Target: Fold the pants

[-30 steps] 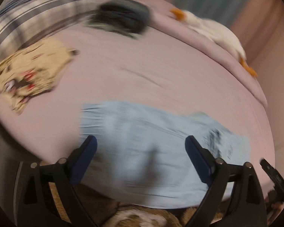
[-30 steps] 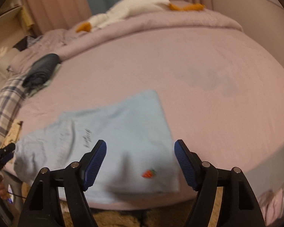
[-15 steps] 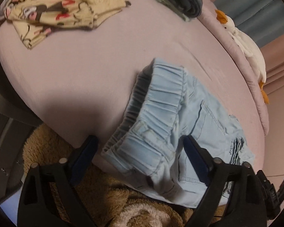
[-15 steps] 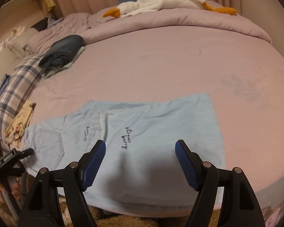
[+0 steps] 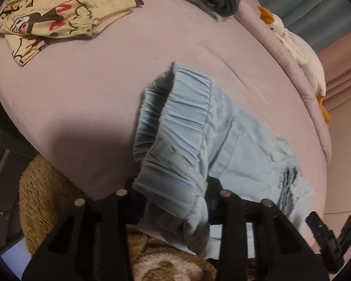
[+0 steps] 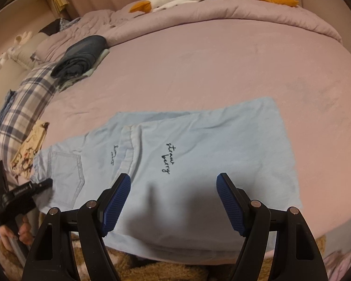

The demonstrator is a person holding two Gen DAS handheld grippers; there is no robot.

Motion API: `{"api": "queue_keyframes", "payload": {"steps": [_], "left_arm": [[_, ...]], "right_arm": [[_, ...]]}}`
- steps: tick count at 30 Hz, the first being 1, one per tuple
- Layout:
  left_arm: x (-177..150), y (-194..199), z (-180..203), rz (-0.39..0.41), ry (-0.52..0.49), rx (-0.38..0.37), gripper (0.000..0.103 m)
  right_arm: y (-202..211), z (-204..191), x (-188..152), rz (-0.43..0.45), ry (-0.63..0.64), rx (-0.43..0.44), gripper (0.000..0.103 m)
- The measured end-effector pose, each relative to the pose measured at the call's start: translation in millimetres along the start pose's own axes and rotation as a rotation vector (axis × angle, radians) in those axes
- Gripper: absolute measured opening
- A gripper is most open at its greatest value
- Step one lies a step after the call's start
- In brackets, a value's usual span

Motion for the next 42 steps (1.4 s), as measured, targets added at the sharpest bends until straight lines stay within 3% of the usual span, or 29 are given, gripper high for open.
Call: {"api": "queue_keyframes", "payload": {"steps": [11, 16, 24, 30, 37, 42], "left_arm": [[-0.6, 86.0, 59.9, 0.141, -0.126, -0.142, 0.032], [-6.7, 106.5, 92.3, 0.144, -0.176, -0.25, 0.032], [-27.9, 126.7, 175.3, 0.141, -0.404, -0.357, 0.032], [-53.3, 118.3, 226.6, 0.097, -0.542, -0.397, 0.032], [-91.0, 71.7, 273.2, -0.083, -0.629, -0.401, 0.032], [-112.9, 39.1, 291.1, -0.148, -0.684, -0.363, 0.032]], "right_arm": [[21.2, 24.1, -2.2, 0.064, -0.082, -0.006, 0.075], [28.6, 32.6, -6.1, 0.079, -0.108, -0.013, 0.075], [56.6, 57.3, -10.7, 0.167, -0.177, -0.031, 0.076], [71.6, 77.6, -19.5, 0.202, -0.24, -0.048, 0.076], [80.9, 94.6, -29.5, 0.221, -0.291, -0.078, 0.076], [86.6, 101.2, -32.8, 0.227, -0.31, -0.096, 0.076]]}}
Point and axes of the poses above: each gripper's, at about its wrist camera, not at the fingertips, and y roughly against the way its jaws point, z to its right, x to its top, the point moved 6 cm from there along -y, roughly the way its jaws point, and after that the axes turned 10 degrees about x, right-handed, at the moved point
